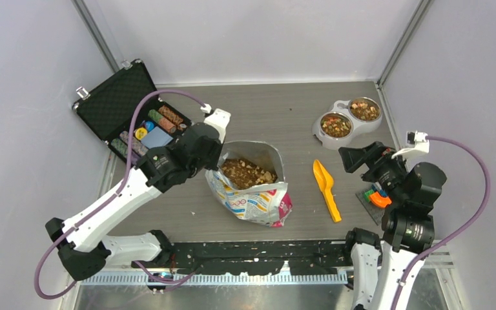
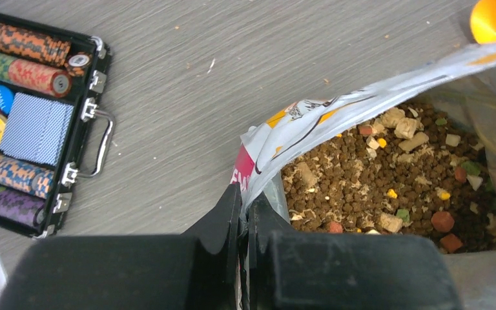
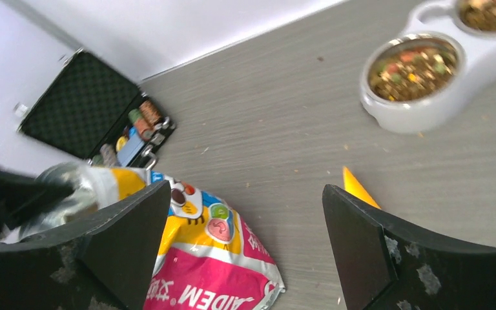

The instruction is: Serve the pet food

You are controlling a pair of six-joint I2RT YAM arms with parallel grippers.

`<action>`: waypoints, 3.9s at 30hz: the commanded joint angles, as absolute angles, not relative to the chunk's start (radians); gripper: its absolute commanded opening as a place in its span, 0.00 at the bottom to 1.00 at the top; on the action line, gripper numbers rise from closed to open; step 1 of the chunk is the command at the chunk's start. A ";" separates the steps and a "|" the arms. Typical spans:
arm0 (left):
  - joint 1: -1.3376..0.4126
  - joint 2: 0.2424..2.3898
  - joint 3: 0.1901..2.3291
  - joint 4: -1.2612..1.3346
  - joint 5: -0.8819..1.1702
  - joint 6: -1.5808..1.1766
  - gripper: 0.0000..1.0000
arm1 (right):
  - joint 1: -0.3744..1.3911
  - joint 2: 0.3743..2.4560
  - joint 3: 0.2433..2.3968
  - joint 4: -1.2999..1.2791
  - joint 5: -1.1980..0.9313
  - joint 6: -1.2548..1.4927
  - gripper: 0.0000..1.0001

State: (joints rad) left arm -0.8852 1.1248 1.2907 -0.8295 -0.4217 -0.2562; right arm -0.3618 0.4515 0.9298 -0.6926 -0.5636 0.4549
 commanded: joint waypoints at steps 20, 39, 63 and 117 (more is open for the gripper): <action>-0.802 1.057 1.355 -0.722 -0.438 -0.239 0.00 | 0.589 0.695 0.877 -0.341 -0.441 -0.325 0.95; -0.803 1.082 1.361 -0.754 -0.389 -0.285 0.00 | 0.763 0.758 0.778 -0.091 -0.547 -0.256 0.97; -0.803 0.893 1.385 -0.550 -0.027 0.114 0.99 | 0.781 0.645 0.795 -0.209 -0.406 -0.152 0.05; -0.917 1.478 1.670 -1.116 0.498 0.661 0.47 | 0.781 0.355 0.734 -0.016 0.089 0.042 0.05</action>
